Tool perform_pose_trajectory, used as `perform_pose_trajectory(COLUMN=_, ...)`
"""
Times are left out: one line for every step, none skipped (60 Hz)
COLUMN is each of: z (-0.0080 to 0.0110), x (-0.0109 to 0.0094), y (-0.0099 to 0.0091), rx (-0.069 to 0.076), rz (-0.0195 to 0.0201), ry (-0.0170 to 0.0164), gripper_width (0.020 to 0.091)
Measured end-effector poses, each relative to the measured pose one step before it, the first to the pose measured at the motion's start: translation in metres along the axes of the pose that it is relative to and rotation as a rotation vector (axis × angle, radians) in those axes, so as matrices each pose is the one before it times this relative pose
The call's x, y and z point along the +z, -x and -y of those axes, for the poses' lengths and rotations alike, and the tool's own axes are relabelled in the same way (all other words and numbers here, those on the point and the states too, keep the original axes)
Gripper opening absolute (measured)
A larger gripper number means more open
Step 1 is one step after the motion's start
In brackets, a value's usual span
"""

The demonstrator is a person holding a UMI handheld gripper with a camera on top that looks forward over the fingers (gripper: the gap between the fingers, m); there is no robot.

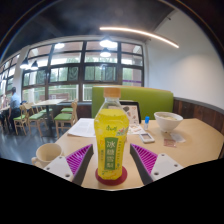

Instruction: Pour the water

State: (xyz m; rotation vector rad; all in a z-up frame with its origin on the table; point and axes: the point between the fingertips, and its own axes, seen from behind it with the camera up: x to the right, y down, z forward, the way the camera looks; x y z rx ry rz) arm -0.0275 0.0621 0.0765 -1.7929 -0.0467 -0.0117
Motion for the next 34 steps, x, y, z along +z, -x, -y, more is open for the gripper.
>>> perform_pose_trajectory(z=0.00110, x=-0.00607, y=-0.00022, rx=-0.0099, rz=-0.00322, ry=-0.00052, gripper_width=0.0816)
perform_pose_trajectory(z=0.00208, x=-0.00583, y=-0.00018, rx=-0.0094, rz=-0.00127, ry=-0.00160, gripper_width=0.0806)
perform_pose_trajectory(z=0.00138, x=-0.00621, y=0.00017, rx=-0.0097, rz=-0.00101, ry=0.00028, gripper_width=0.0807)
perform_pose_trajectory(z=0.00092, x=-0.00695, y=0.00065, rx=-0.0086, rz=-0.00106, ry=0.00062, gripper_width=0.0809)
perform_pose_trajectory(z=0.00111, x=-0.00684, y=0.00021, rx=-0.0072, rz=-0.00129, ry=-0.00034, gripper_width=0.0813)
perform_pose_trajectory(z=0.00106, x=-0.00749, y=0.00044, rx=-0.0056, rz=-0.00121, ry=-0.00097, gripper_width=0.0818)
perform_pose_trajectory(z=0.00149, x=-0.00781, y=0.00050, rx=-0.0033, rz=-0.00107, ry=-0.00226, gripper_width=0.0822)
perform_pose_trajectory(z=0.00377, x=-0.00198, y=0.00139, rx=-0.0021, rz=-0.00072, ry=-0.00267, gripper_width=0.0826)
perform_pose_trajectory(z=0.00075, x=-0.01194, y=0.00152, rx=0.0007, rz=0.00053, ry=-0.00359, gripper_width=0.0826)
perform_pose_trajectory(z=0.00037, x=-0.01106, y=0.00086, rx=0.0017, rz=0.00177, ry=-0.00245, gripper_width=0.0826)
perform_pose_trajectory(z=0.00029, x=-0.00896, y=0.00136, rx=0.0039, rz=0.00130, ry=0.00045, gripper_width=0.0828)
perform_pose_trajectory(z=0.00037, x=-0.00861, y=0.00141, rx=0.0054, rz=0.00201, ry=0.00129, gripper_width=0.0825)
perform_pose_trajectory(z=0.00063, x=-0.00892, y=0.00150, rx=0.0070, rz=0.00262, ry=0.00027, gripper_width=0.0826)
perform_pose_trajectory(z=0.00073, x=-0.00827, y=0.00169, rx=0.0092, rz=0.00294, ry=-0.00129, gripper_width=0.0825)
perform_pose_trajectory(z=0.00058, x=-0.00875, y=0.00168, rx=0.0100, rz=0.00294, ry=-0.00136, gripper_width=0.0826)
perform_pose_trajectory(z=0.00198, x=-0.00485, y=0.00098, rx=0.0096, rz=0.00364, ry=-0.00072, gripper_width=0.0828)
perform_pose_trajectory(z=-0.00037, x=-0.00851, y=0.00201, rx=0.0093, rz=0.00471, ry=-0.00135, gripper_width=0.0829)
perform_pose_trajectory(z=-0.00071, x=-0.00863, y=0.00239, rx=0.0081, rz=0.00551, ry=-0.00126, gripper_width=0.0828)
perform_pose_trajectory(z=-0.00084, x=-0.00845, y=0.00244, rx=0.0071, rz=0.00655, ry=-0.00072, gripper_width=0.0826)
perform_pose_trajectory(z=-0.00139, x=-0.00838, y=0.00254, rx=0.0058, rz=0.00725, ry=0.00052, gripper_width=0.0827)
perform_pose_trajectory(z=-0.00002, x=-0.00854, y=0.00187, rx=0.0072, rz=0.00656, ry=0.00246, gripper_width=0.0827)
perform_pose_trajectory(z=-0.00147, x=-0.00787, y=0.00203, rx=0.0068, rz=0.00562, ry=0.00149, gripper_width=0.0826)
perform_pose_trajectory(z=-0.00198, x=-0.00740, y=0.00218, rx=0.0058, rz=0.00619, ry=0.00188, gripper_width=0.0826)
perform_pose_trajectory(z=-0.00184, x=-0.00694, y=0.00233, rx=0.0044, rz=0.00734, ry=0.00264, gripper_width=0.0824)
perform_pose_trajectory(z=-0.00214, x=-0.00638, y=0.00221, rx=0.0038, rz=0.00749, ry=0.00221, gripper_width=0.0825)
perform_pose_trajectory(z=-0.00174, x=-0.00585, y=0.00203, rx=0.0038, rz=0.00718, ry=0.00114, gripper_width=0.0824)
perform_pose_trajectory(z=-0.00177, x=-0.00570, y=0.00210, rx=0.0042, rz=0.00638, ry=0.00101, gripper_width=0.0823)
perform_pose_trajectory(z=-0.00181, x=-0.00392, y=0.00373, rx=0.0041, rz=0.00544, ry=0.00134, gripper_width=0.0826)
perform_pose_trajectory(z=-0.00211, x=-0.00541, y=0.00150, rx=0.0039, rz=0.00664, ry=0.00097, gripper_width=0.0826)
perform_pose_trajectory(z=-0.00176, x=-0.00450, y=0.00144, rx=0.0030, rz=0.00655, ry=-0.00034, gripper_width=0.0827)
perform_pose_trajectory(z=-0.00161, x=-0.00490, y=0.00330, rx=0.0027, rz=0.00485, ry=-0.00091, gripper_width=0.0828)
perform_pose_trajectory(z=-0.00165, x=-0.00399, y=0.00140, rx=0.0028, rz=0.00410, ry=-0.00017, gripper_width=0.0828)
perform_pose_trajectory(z=-0.00115, x=-0.00265, y=0.00009, rx=0.0026, rz=0.00351, ry=0.00041, gripper_width=0.0828)
perform_pose_trajectory(z=-0.00133, x=-0.00248, y=0.00001, rx=0.0021, rz=0.00404, ry=0.00023, gripper_width=0.0827)
